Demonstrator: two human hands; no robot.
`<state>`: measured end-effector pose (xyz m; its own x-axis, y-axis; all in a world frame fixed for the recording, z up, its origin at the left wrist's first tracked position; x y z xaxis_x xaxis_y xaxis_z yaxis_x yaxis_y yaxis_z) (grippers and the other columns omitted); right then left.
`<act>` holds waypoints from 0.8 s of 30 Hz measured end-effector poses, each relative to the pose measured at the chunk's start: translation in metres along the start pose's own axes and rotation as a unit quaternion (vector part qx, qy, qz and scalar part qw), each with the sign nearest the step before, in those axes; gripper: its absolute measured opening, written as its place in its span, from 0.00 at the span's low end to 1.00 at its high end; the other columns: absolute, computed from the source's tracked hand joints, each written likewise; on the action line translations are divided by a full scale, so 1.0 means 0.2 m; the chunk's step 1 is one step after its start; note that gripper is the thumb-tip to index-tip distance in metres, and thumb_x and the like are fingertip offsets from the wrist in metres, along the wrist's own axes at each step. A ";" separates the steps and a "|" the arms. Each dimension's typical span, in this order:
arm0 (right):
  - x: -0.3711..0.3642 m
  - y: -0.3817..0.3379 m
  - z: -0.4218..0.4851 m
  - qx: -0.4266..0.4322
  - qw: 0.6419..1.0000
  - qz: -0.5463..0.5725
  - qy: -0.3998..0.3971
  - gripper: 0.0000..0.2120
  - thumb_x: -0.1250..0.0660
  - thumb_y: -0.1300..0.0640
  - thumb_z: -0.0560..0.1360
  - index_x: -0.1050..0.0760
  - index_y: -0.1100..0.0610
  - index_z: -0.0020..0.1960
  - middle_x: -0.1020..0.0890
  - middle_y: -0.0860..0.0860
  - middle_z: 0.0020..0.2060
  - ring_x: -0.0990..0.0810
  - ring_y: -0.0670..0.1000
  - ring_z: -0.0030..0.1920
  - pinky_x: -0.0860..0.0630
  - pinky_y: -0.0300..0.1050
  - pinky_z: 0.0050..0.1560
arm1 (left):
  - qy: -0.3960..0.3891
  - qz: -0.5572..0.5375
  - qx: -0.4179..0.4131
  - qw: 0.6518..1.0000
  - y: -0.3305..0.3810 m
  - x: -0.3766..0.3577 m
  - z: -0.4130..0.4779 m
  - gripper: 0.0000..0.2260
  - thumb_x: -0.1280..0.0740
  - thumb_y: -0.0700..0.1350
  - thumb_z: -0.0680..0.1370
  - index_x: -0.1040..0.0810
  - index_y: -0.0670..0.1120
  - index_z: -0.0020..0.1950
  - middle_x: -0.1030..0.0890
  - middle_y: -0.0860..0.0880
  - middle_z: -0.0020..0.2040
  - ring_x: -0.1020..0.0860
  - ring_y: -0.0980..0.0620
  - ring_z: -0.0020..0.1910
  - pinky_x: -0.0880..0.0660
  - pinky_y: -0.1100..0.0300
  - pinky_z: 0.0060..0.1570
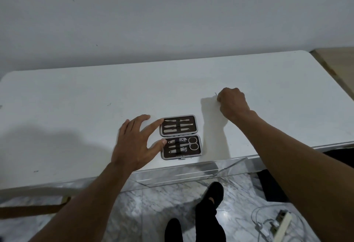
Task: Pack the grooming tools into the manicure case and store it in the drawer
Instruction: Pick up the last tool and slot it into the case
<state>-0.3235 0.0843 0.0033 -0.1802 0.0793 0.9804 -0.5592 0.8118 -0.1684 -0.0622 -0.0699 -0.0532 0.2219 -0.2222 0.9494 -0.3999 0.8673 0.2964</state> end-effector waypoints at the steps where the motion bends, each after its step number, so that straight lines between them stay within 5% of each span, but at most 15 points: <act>1: 0.00 0.00 0.02 -0.013 1.000 0.013 -0.008 0.13 0.39 0.71 0.71 0.21 0.64 0.52 0.18 0.63 0.49 0.20 0.65 0.50 0.22 0.50 0.52 | 0.000 0.000 0.000 1.000 0.00 0.00 0.00 0.28 0.46 0.68 0.76 0.35 0.60 0.74 0.31 0.49 0.72 0.35 0.49 0.73 0.41 0.43 0.73; 7: 0.03 0.02 0.08 -0.056 0.995 0.058 -0.067 0.14 0.32 0.64 0.69 0.24 0.62 0.55 0.21 0.61 0.52 0.21 0.64 0.53 0.24 0.48 0.51 | 0.003 0.001 0.001 1.000 0.00 0.00 0.00 0.28 0.46 0.68 0.76 0.35 0.60 0.74 0.31 0.49 0.72 0.35 0.49 0.72 0.42 0.44 0.73; 12: 0.01 0.01 0.05 -0.053 0.994 0.050 -0.085 0.08 0.31 0.64 0.67 0.30 0.59 0.42 0.25 0.58 0.42 0.27 0.60 0.41 0.31 0.44 0.41 | 0.004 0.001 0.000 1.000 0.00 -0.01 0.00 0.28 0.46 0.68 0.76 0.35 0.61 0.74 0.31 0.49 0.72 0.35 0.49 0.72 0.42 0.44 0.73; 20: -0.01 0.02 0.05 -0.065 0.992 0.070 -0.077 0.07 0.33 0.63 0.68 0.24 0.63 0.46 0.24 0.58 0.41 0.24 0.61 0.44 0.31 0.44 0.43 | 0.002 0.005 0.002 1.000 0.00 -0.01 0.00 0.28 0.46 0.69 0.76 0.36 0.61 0.74 0.31 0.50 0.72 0.35 0.49 0.72 0.43 0.44 0.73; 24: 0.01 0.02 0.04 -0.088 0.988 0.105 -0.076 0.03 0.35 0.63 0.69 0.28 0.62 0.38 0.25 0.57 0.35 0.26 0.61 0.42 0.33 0.45 0.41 | 0.007 0.006 0.001 1.000 0.00 -0.01 0.00 0.28 0.46 0.68 0.76 0.35 0.61 0.74 0.31 0.49 0.72 0.34 0.49 0.72 0.42 0.44 0.73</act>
<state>-0.3323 0.0842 0.0029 -0.4038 0.1788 0.8972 -0.3502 0.8758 -0.3322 -0.0627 -0.0705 -0.0550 0.2285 -0.2055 0.9516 -0.4038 0.8694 0.2847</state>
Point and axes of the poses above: each hand's wrist, its own z-axis towards the middle knuckle, its own x-axis out of the back of the hand, y = z × x, the point moved 3 cm from there along z, towards the middle knuckle
